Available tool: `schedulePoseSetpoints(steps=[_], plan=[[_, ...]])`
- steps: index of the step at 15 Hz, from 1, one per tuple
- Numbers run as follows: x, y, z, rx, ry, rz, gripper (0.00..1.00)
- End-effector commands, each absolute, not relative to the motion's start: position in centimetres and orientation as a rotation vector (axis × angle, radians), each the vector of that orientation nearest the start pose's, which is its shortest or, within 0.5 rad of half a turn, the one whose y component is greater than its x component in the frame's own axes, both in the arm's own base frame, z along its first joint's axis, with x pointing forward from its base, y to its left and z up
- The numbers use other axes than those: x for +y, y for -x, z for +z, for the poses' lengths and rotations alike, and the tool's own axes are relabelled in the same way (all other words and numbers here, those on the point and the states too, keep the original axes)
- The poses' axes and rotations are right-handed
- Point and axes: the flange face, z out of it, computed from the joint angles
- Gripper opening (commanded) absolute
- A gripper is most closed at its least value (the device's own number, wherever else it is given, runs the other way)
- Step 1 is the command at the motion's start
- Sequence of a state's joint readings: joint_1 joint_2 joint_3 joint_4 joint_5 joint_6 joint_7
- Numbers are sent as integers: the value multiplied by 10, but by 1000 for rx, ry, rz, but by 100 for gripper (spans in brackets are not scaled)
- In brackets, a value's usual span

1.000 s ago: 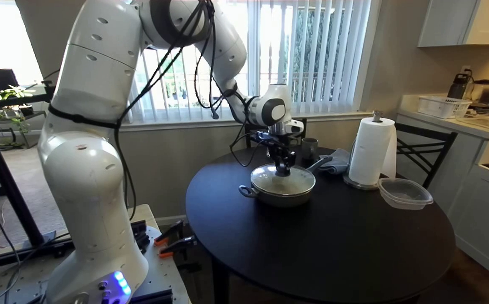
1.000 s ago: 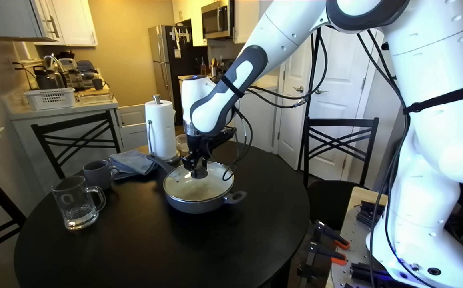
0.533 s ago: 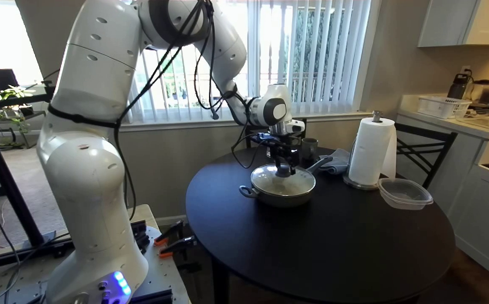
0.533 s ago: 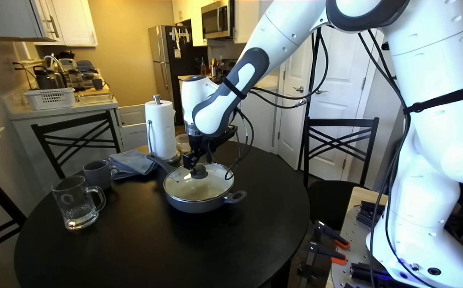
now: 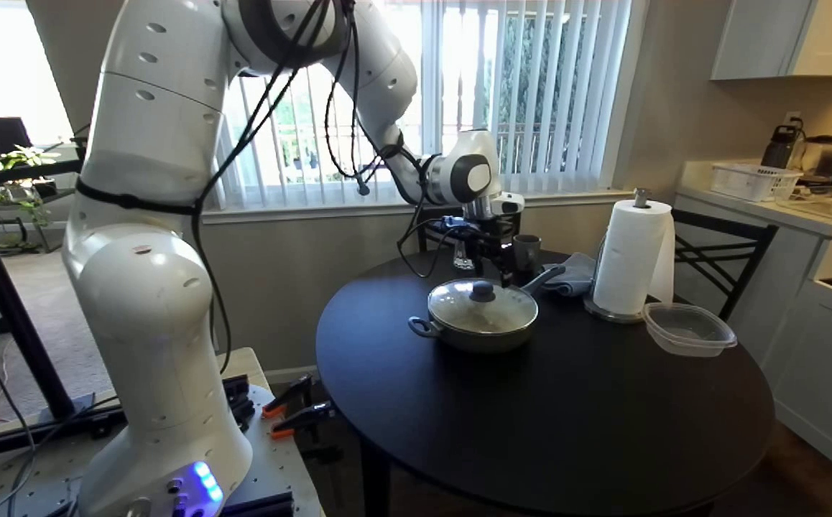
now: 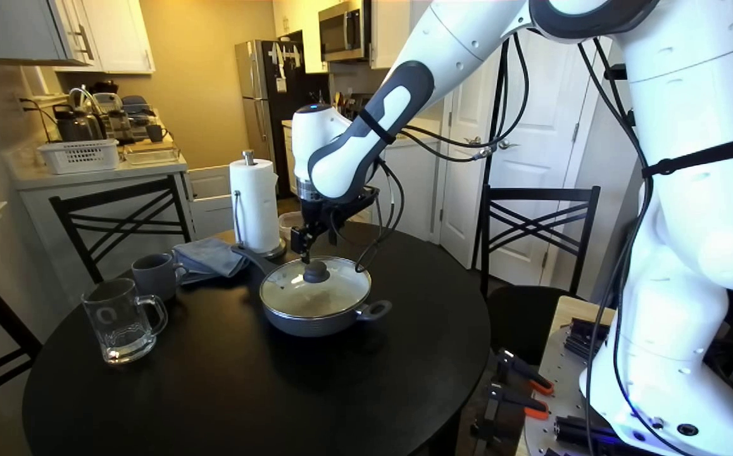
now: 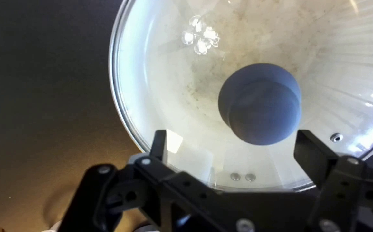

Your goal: Place the lid on the pan

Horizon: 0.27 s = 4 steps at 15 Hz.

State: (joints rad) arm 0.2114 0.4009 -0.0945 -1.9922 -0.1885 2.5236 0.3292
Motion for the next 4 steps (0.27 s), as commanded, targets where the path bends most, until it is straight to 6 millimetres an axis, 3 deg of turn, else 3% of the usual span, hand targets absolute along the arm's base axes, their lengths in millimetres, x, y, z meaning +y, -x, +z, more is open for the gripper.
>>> schedulePoseSetpoints(steps=[1,4], plan=[[74,-617,278,98,3251,-270,100],[69,-614,286,109,3249,-281,100]])
